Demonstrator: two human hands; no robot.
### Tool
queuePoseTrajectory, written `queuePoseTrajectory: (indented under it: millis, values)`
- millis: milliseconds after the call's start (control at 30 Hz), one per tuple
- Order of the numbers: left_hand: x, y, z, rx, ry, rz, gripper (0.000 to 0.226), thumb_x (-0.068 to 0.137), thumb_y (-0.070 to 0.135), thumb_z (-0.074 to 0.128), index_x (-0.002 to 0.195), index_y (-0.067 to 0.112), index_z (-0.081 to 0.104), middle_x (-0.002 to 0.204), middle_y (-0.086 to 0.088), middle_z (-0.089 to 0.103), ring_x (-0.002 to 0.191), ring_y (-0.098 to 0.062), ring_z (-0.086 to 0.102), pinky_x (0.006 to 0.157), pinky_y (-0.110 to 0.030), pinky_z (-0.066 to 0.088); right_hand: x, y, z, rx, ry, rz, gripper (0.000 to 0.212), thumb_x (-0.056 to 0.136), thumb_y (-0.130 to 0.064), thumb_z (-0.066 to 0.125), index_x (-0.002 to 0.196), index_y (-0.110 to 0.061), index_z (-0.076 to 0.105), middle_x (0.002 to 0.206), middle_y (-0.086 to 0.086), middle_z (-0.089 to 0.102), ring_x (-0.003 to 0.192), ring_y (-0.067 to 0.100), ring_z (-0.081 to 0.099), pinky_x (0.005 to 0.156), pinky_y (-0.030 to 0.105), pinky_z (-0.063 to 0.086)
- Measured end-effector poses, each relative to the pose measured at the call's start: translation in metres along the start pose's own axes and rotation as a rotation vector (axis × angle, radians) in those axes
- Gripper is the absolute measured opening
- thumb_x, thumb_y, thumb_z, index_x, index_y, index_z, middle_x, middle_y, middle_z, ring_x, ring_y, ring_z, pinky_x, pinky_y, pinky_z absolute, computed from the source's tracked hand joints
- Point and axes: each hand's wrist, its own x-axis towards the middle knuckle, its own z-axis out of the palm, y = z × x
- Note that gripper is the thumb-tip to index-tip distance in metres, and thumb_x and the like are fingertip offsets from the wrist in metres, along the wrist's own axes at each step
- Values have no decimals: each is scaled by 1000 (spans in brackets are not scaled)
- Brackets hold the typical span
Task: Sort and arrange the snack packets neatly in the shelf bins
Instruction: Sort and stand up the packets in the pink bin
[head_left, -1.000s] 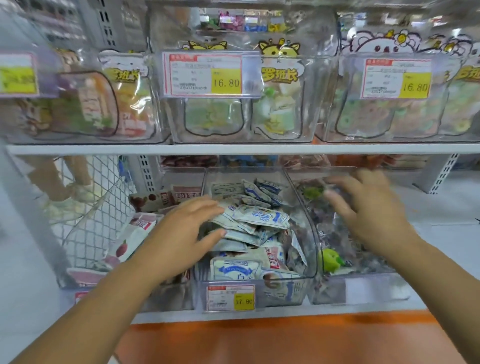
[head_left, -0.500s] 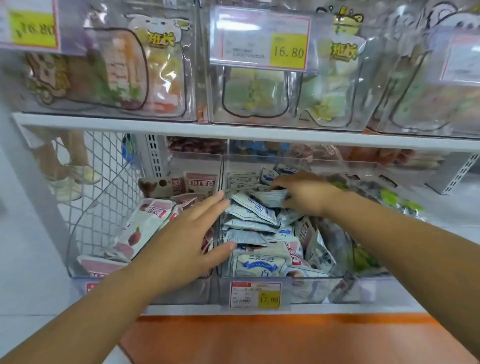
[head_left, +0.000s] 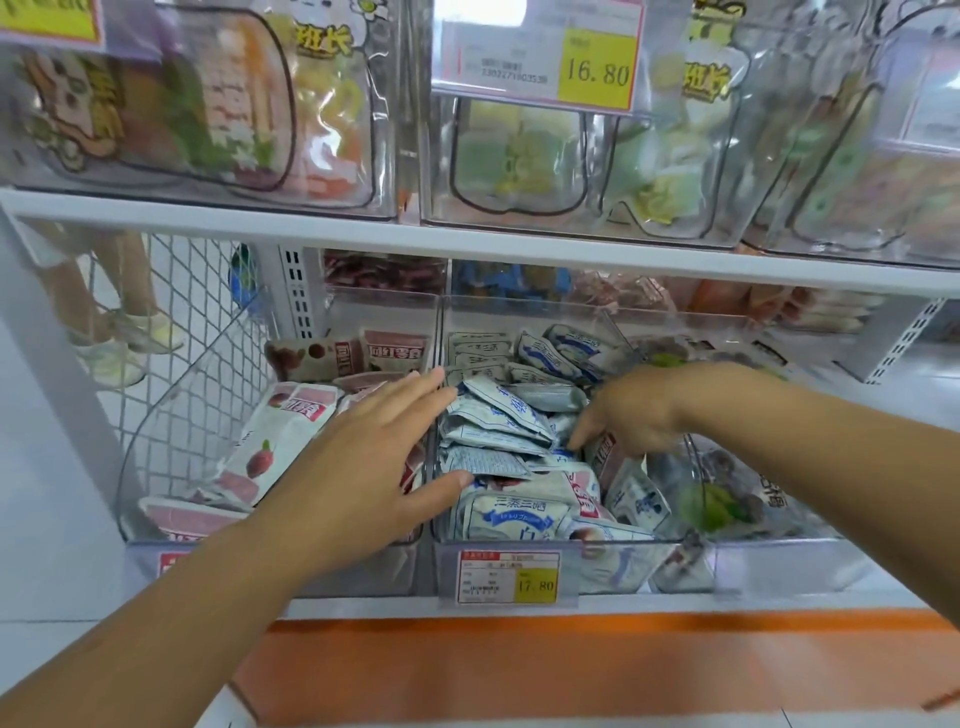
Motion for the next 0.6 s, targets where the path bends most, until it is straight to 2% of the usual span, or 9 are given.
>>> queuePoseTrajectory:
  millis: [100, 200, 267, 300, 333, 367, 400, 433, 600]
  values:
    - [-1, 1, 0, -9, -3, -15, 85, 75, 83, 20, 150, 44, 4, 150, 36, -11, 143, 4, 0, 118, -29, 12, 7, 1, -5, 17, -82, -14, 73, 88, 7, 45, 146, -35, 35, 155, -1, 30, 126, 15, 42, 62, 16, 34]
    - [-3, 2, 0, -17, -12, -22, 83, 77, 81, 23, 150, 45, 3, 148, 38, -15, 142, 5, -1, 119, -30, 12, 6, 6, -7, 95, -117, -22, 74, 88, 9, 47, 145, -37, 37, 156, -1, 28, 139, 20, 32, 84, 22, 36]
    - [-3, 1, 0, -30, -12, -20, 82, 77, 80, 24, 149, 46, 4, 149, 37, -13, 143, 4, 1, 119, -32, 15, 5, 8, -8, 111, -89, -17, 73, 88, 11, 47, 141, -39, 43, 153, -3, 34, 136, 19, 37, 86, 23, 38]
    - [-2, 0, 1, -41, -7, -17, 81, 78, 80, 25, 149, 46, 5, 150, 37, -11, 143, 4, 3, 118, -32, 16, 3, 9, -8, 109, -61, -24, 70, 88, 11, 48, 138, -38, 48, 146, -7, 43, 127, 12, 48, 81, 18, 40]
    - [-2, 0, 1, -52, 2, -12, 81, 78, 80, 25, 149, 46, 7, 150, 37, -9, 143, 3, 6, 118, -32, 17, 2, 10, -8, 113, -31, -33, 64, 89, 9, 51, 134, -36, 53, 128, -14, 54, 104, 0, 59, 69, 10, 41]
    - [-2, -1, 2, -59, 10, -10, 81, 78, 81, 25, 149, 46, 9, 150, 37, -7, 143, 3, 8, 117, -31, 18, 1, 11, -9, 120, 2, -41, 55, 90, 5, 54, 130, -33, 58, 104, -20, 56, 73, -12, 59, 54, 3, 37]
    - [-2, -1, 3, -63, 15, -9, 81, 77, 81, 24, 149, 46, 10, 150, 37, -6, 143, 3, 9, 116, -30, 18, 1, 12, -9, 127, 35, -49, 46, 90, 0, 58, 126, -29, 63, 87, -24, 51, 49, -14, 52, 42, 2, 33]
    - [-1, -2, 3, -66, 17, -10, 82, 76, 80, 23, 149, 46, 11, 151, 37, -5, 142, 2, 10, 115, -29, 18, 1, 13, -8, 132, 63, -58, 39, 90, -4, 60, 122, -26, 66, 80, -25, 47, 39, -16, 46, 39, 2, 32]
    - [-2, 0, 2, -80, 13, -24, 77, 80, 76, 32, 149, 46, 12, 151, 37, -5, 143, 0, 12, 116, -32, 19, 3, 15, -3, 201, 169, -97, 16, 93, -15, 61, 103, -15, 72, 67, -24, 51, 44, -24, 44, 49, 3, 35]
